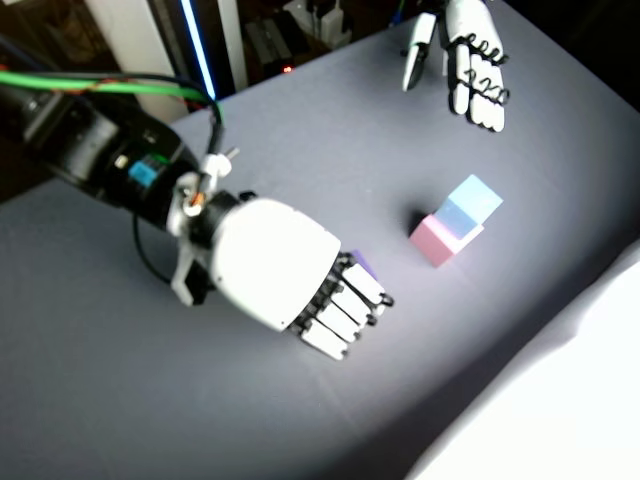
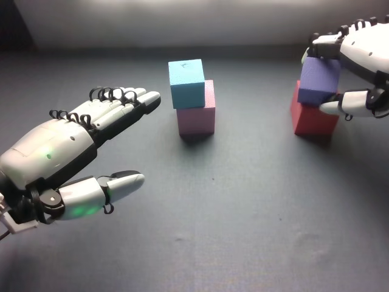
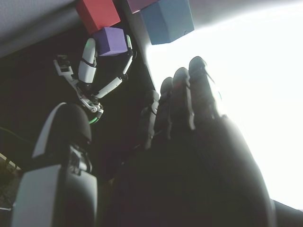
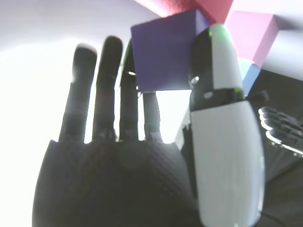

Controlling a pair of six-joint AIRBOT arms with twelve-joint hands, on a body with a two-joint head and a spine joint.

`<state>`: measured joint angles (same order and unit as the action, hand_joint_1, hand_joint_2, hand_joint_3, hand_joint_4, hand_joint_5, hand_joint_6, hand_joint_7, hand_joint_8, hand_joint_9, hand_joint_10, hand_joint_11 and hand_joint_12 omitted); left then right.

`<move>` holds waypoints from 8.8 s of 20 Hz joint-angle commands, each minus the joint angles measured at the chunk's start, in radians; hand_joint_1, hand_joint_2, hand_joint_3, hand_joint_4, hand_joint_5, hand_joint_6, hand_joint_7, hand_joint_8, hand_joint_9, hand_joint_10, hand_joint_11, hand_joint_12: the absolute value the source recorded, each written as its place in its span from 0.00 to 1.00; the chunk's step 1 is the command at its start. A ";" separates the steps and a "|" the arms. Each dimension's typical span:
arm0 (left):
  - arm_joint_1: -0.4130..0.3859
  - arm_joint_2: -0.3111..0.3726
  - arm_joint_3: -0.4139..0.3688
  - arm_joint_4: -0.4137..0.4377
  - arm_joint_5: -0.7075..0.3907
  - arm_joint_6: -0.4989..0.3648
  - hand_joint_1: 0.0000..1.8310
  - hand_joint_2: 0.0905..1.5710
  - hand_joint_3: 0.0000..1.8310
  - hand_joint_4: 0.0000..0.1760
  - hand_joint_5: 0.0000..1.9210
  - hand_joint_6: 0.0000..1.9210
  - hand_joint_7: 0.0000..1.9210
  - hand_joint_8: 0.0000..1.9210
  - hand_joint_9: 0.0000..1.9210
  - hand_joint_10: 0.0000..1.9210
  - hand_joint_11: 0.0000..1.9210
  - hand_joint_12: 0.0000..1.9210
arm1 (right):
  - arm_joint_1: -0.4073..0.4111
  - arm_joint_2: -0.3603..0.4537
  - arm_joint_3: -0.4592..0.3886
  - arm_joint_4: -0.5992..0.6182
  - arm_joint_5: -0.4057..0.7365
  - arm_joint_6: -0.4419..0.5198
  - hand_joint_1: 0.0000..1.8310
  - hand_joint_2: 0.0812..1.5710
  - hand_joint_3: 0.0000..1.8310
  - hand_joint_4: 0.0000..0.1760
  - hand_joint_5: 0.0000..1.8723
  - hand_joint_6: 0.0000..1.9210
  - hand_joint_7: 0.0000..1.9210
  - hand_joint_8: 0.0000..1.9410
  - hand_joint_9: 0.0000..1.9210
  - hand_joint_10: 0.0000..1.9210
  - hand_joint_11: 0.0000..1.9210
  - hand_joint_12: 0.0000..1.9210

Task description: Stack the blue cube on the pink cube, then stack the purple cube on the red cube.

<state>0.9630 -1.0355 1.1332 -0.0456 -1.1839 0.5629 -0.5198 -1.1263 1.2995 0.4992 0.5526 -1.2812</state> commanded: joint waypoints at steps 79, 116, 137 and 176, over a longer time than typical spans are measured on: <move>0.056 -0.005 -0.011 -0.070 -0.163 -0.016 0.34 0.84 0.00 0.24 0.00 0.00 0.00 0.00 0.00 0.00 0.00 0.00 | 0.115 -0.187 0.043 -0.107 -0.052 -0.068 0.59 0.79 0.00 0.00 0.38 0.72 0.67 1.00 0.80 1.00 0.84 1.00; 0.106 0.011 -0.037 -0.115 -0.213 -0.016 0.33 0.83 0.00 0.38 0.00 0.00 0.00 0.00 0.00 0.00 0.00 0.00 | -0.016 0.086 -0.145 -0.016 0.214 -0.068 0.66 0.79 0.00 0.00 0.33 0.68 0.43 0.77 0.45 0.77 0.42 0.97; 0.108 0.009 -0.037 -0.116 -0.214 -0.016 0.30 0.83 0.00 0.57 0.00 0.00 0.00 0.00 0.00 0.00 0.00 0.00 | -0.059 0.082 -0.105 0.064 0.189 -0.068 0.59 0.80 0.00 0.00 0.37 0.73 0.53 0.86 0.62 0.98 0.65 1.00; 0.117 0.009 -0.040 -0.127 -0.231 -0.016 0.29 0.82 0.00 0.72 0.00 0.00 0.00 0.00 0.00 0.00 0.00 0.00 | -0.186 0.238 -0.326 -0.021 0.512 -0.040 0.24 0.87 0.00 0.43 0.00 0.00 0.00 0.00 0.00 0.01 0.00 0.40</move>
<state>1.0836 -1.0309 1.0958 -0.1734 -1.2823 0.5514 -0.7319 -0.8837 0.9573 0.4923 0.9340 -1.3128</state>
